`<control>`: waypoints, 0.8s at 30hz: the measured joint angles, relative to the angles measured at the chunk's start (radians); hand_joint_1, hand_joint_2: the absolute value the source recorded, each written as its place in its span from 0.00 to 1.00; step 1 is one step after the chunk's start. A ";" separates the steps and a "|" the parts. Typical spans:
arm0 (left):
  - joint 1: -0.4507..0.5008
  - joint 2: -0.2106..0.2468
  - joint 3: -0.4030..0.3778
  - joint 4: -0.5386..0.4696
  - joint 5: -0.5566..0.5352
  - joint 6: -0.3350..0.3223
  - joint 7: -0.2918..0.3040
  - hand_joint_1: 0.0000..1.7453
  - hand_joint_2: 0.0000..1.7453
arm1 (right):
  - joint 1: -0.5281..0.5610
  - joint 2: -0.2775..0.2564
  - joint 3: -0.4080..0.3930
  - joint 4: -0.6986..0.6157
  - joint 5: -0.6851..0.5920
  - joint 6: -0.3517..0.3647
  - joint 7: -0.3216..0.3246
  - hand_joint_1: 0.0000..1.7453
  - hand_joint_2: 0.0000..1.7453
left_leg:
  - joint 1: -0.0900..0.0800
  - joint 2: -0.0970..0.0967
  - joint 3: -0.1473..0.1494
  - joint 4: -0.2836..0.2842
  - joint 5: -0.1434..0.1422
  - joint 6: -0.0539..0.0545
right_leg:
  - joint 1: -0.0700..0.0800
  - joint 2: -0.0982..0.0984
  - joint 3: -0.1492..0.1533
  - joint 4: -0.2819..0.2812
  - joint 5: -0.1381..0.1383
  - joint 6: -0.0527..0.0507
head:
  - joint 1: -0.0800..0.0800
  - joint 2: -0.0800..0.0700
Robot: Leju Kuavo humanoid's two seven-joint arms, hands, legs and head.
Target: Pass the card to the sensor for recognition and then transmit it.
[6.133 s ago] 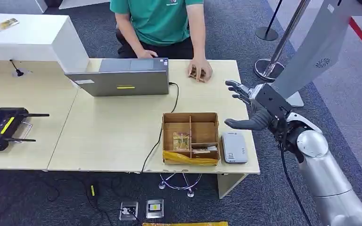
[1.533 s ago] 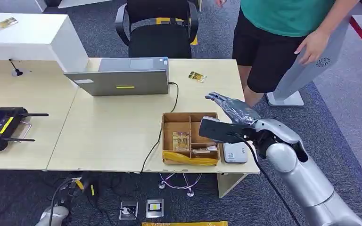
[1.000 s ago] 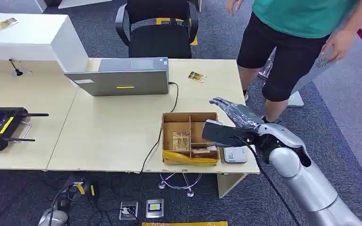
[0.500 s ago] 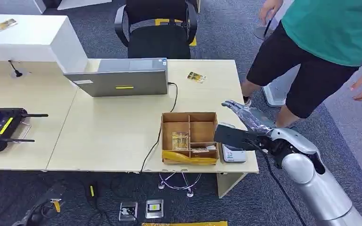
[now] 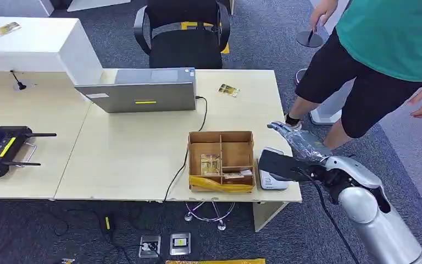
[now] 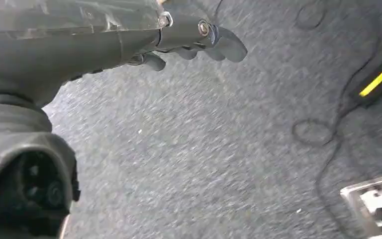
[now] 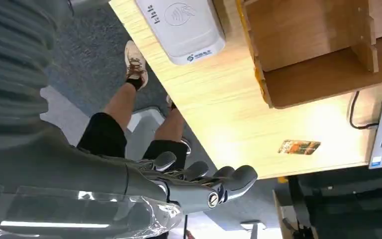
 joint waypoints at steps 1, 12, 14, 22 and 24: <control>-0.005 -0.009 -0.005 0.023 -0.003 -0.009 0.009 0.00 0.00 | 0.000 0.000 -0.003 0.000 0.002 0.000 0.001 0.00 1.00 | 0.000 -0.001 0.000 0.000 0.000 0.000 | 0.000 0.000 0.000 0.000 0.000 0.000 | 0.000 0.000; -0.023 -0.047 -0.041 0.150 -0.029 -0.058 0.041 0.00 0.00 | 0.012 0.000 -0.005 -0.017 -0.006 0.008 0.012 0.00 1.00 | 0.000 -0.001 0.000 0.000 0.000 0.000 | 0.000 0.000 0.000 0.000 0.000 0.000 | 0.000 0.000; -0.026 -0.048 -0.042 0.162 -0.021 -0.049 0.041 0.00 0.00 | 0.014 0.000 -0.005 -0.018 -0.005 0.008 0.011 0.00 1.00 | 0.000 -0.001 0.000 0.000 0.000 0.000 | 0.000 0.000 0.000 0.000 0.000 0.000 | 0.000 0.000; -0.034 -0.045 -0.042 0.199 0.005 -0.029 0.045 0.00 0.00 | 0.023 0.000 -0.004 -0.041 -0.012 0.015 0.020 0.00 1.00 | 0.000 -0.001 0.000 0.000 0.000 0.000 | 0.000 0.000 0.000 0.000 0.000 0.000 | 0.000 0.000; -0.035 -0.046 -0.041 0.202 0.015 -0.022 0.053 0.00 0.00 | 0.023 0.000 -0.004 -0.047 -0.013 0.018 0.019 0.00 1.00 | 0.000 -0.001 0.000 0.000 0.000 0.000 | 0.000 0.000 0.000 0.000 0.000 0.000 | 0.000 0.000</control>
